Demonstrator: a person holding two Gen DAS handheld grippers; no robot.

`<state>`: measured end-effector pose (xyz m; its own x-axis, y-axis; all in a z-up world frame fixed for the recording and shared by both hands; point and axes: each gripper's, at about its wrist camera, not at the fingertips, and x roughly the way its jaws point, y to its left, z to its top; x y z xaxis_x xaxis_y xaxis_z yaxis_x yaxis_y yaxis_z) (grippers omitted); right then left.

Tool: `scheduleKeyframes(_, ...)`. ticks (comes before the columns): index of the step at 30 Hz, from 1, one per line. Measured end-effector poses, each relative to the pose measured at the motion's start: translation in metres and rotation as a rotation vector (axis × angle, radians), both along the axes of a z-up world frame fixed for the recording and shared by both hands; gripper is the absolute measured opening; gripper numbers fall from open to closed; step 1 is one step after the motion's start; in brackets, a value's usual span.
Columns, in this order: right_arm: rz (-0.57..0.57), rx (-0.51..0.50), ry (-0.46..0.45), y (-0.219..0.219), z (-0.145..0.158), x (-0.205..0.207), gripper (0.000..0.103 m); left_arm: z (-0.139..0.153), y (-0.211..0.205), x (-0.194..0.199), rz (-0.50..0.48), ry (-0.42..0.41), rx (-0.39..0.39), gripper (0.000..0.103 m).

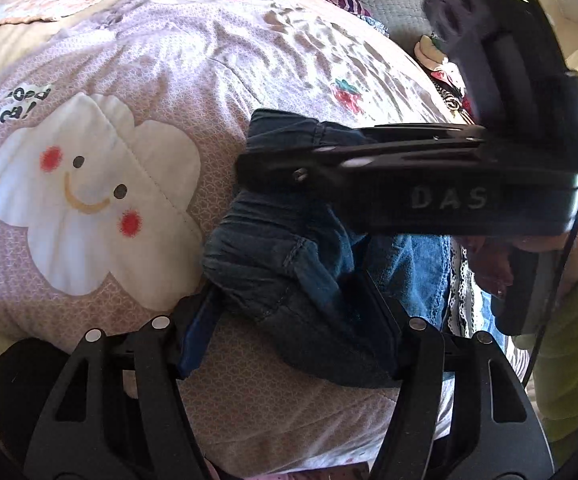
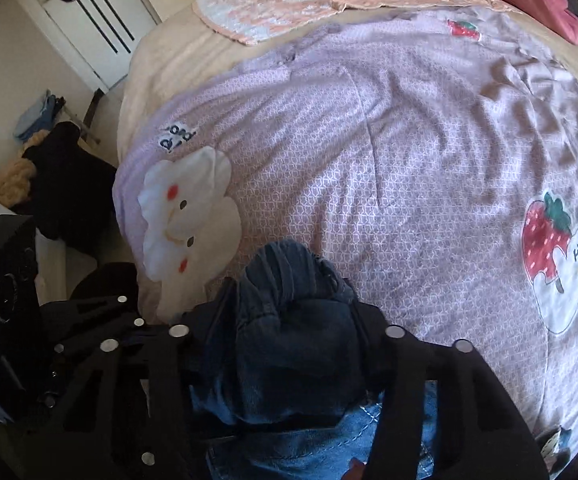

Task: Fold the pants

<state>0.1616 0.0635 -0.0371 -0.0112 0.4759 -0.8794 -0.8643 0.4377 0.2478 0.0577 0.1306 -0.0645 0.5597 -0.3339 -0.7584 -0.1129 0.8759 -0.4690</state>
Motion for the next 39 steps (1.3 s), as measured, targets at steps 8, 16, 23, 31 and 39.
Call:
scheduleKeyframes(8,-0.025,0.179,0.018,-0.049,0.041,-0.002,0.031,0.012,0.001,-0.003,0.004,-0.043,-0.033,0.072)
scheduleKeyframes(16,-0.075,0.295,-0.029,-0.113,0.073,0.0,0.031,0.051,-0.035,-0.001,-0.097,-0.102,-0.049,0.052)
scheduleKeyframes(23,-0.128,0.346,-0.07,-0.168,0.085,-0.001,0.031,0.069,-0.083,-0.001,-0.162,-0.126,-0.003,0.05)
scheduleKeyframes(31,-0.17,0.377,-0.094,-0.212,0.087,-0.006,0.031,0.075,-0.118,0.002,-0.197,-0.129,0.037,0.05)
scheduleKeyframes(39,-0.183,0.384,-0.105,-0.223,0.085,-0.012,0.031,0.074,-0.127,0.001,-0.196,-0.131,0.052,0.047)
